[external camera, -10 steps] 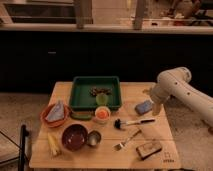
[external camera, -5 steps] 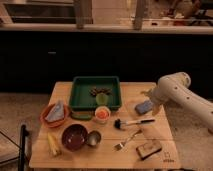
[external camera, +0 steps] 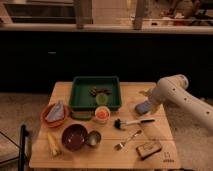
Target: Place sponge in metal cup
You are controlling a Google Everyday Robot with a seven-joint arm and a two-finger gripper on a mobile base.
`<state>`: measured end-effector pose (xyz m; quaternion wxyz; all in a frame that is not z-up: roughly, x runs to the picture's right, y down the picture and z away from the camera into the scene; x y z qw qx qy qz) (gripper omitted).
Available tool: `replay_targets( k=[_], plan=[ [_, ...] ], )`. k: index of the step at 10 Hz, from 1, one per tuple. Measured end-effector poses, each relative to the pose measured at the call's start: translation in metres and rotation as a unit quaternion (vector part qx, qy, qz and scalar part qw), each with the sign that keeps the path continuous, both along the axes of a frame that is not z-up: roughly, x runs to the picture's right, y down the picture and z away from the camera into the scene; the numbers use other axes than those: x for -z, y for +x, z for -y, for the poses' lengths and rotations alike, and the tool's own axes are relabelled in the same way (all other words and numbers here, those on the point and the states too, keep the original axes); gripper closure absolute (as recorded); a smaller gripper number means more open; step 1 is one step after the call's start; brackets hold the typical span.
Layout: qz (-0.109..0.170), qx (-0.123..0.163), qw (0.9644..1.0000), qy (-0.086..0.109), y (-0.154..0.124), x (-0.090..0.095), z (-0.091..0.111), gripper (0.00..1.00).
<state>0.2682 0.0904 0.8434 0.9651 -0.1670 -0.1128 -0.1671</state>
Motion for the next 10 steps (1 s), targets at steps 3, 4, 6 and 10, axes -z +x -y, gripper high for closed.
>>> replay_targets(
  k=[3,4,6,10],
  plan=[
    [0.0,-0.009,1.0,-0.003,0.002,-0.017,-0.001,0.2],
    [-0.002,-0.014,0.9999,-0.003,0.004,-0.023,-0.004,0.2],
    [-0.008,-0.026,0.9996,-0.002,0.011,-0.034,-0.009,0.2],
    [-0.019,-0.035,0.9992,-0.007,0.017,-0.054,-0.018,0.2]
  ],
)
